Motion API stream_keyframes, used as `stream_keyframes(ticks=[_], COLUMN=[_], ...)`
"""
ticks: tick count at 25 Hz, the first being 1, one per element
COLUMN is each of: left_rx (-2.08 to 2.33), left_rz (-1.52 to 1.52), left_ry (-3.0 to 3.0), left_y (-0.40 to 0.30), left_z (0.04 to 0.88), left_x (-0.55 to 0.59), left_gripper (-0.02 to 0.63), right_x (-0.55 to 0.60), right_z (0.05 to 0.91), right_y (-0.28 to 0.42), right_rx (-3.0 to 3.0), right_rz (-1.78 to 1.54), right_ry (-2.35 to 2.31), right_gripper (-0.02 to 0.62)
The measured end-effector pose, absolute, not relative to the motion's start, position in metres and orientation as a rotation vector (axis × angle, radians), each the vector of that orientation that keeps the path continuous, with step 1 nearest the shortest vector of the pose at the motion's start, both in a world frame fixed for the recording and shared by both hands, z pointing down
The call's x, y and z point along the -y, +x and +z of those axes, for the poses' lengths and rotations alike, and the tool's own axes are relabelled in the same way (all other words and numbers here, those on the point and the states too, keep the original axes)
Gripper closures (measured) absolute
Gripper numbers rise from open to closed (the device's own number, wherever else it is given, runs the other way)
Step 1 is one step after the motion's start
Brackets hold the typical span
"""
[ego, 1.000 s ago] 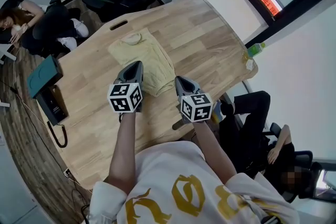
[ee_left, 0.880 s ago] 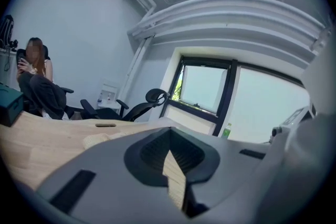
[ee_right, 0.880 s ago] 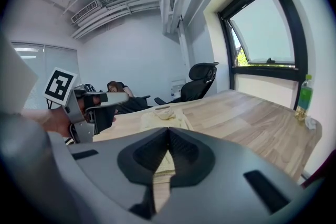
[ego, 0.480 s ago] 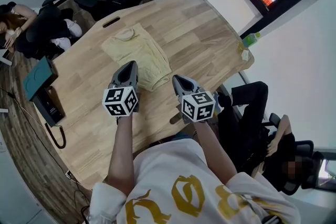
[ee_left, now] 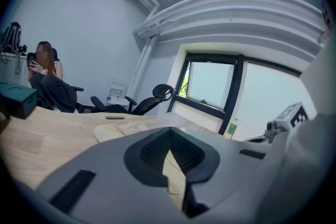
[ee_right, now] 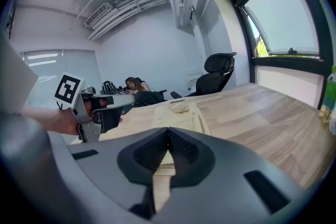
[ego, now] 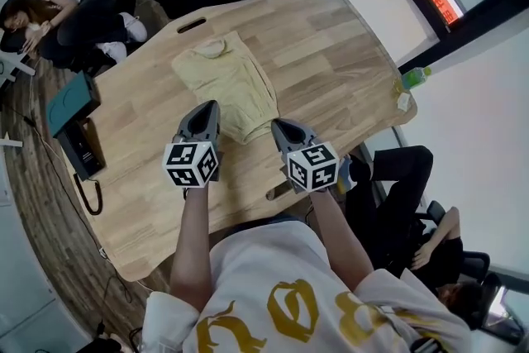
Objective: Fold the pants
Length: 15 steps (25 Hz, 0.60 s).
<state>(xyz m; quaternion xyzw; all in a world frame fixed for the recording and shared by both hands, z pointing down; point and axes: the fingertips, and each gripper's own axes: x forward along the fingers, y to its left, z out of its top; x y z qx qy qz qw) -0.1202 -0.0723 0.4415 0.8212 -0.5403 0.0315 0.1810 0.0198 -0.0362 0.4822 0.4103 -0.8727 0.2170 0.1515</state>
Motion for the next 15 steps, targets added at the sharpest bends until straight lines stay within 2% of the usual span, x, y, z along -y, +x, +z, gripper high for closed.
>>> stream_keyframes(ticks=[15], left_rx=[1.644], left_rz=[0.208], left_ry=[2.220], left_y=[-0.107], left_z=[0.466], left_x=[0.073], left_gripper=[0.598], right_x=[0.041], right_z=[0.502], right_y=[0.027], right_rx=[2.508], right_rz=[0.341], right_ry=[0.880], right_gripper=[0.588])
